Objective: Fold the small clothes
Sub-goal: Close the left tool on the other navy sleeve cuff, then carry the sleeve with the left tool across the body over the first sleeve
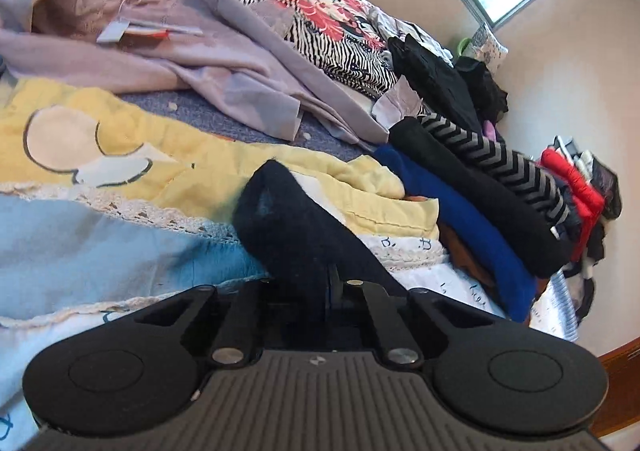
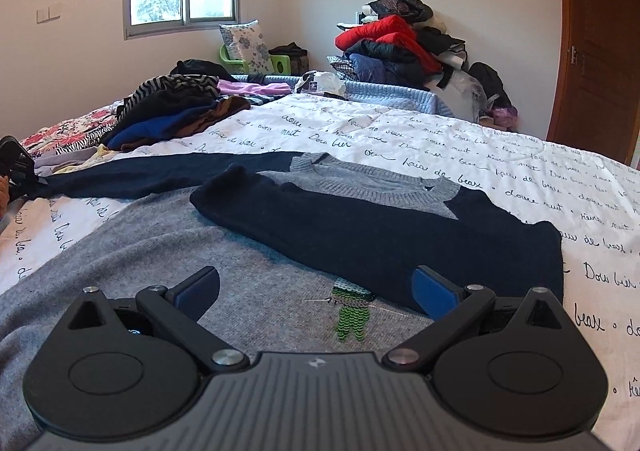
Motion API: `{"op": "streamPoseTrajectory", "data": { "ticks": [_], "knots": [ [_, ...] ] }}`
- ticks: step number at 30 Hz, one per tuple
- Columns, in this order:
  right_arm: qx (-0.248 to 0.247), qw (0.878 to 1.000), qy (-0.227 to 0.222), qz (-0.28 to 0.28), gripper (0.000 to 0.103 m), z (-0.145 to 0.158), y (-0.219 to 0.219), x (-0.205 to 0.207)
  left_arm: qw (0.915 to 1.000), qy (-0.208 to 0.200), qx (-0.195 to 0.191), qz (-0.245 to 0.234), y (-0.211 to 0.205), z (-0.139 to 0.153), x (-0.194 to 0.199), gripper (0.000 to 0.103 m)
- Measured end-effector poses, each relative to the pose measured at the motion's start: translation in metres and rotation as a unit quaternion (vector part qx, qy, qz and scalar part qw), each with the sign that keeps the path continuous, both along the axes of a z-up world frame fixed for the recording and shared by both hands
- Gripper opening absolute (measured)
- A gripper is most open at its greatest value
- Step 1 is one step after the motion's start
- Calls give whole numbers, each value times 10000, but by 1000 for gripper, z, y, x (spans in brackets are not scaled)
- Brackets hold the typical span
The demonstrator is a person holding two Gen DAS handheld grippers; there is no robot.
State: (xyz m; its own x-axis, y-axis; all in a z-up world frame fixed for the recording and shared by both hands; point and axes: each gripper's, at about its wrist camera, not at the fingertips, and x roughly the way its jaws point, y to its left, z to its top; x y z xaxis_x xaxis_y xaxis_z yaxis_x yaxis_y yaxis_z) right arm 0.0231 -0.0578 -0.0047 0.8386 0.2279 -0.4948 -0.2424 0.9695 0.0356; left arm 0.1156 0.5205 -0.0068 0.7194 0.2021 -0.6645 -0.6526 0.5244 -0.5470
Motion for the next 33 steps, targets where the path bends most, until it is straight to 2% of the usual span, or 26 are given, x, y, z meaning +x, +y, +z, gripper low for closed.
{"op": "streamPoseTrajectory", "data": {
  "ticks": [6, 9, 12, 16, 23, 28, 33],
  "knots": [
    [-136, 9999, 23, -90, 103, -6, -5, 3, 9942, 5, 997, -410, -53, 32, 3, 8],
    [-199, 9996, 20, -200, 103, -10, -9, 4, 9830, -118, 1672, -748, -97, 54, 10, 8],
    [-190, 9994, 20, -294, 103, -12, -13, 3, 9690, -299, 2190, -1107, -143, 71, 20, 8],
    [-153, 9994, 54, -318, 103, -15, -17, 2, 9575, -541, 2314, -1634, -199, 86, 29, 8],
    [-96, 9992, 74, -371, 103, -17, -27, -3, 9405, -780, 2329, -2350, -280, 91, 34, 8],
    [37, 9986, 128, -507, 103, -19, -37, -5, 9207, -968, 2609, -2736, -334, 96, 32, 8],
    [109, 9982, 172, -570, 103, -24, -43, -8, 8959, -1129, 2929, -3142, -384, 102, 30, 8]
  ]
}}
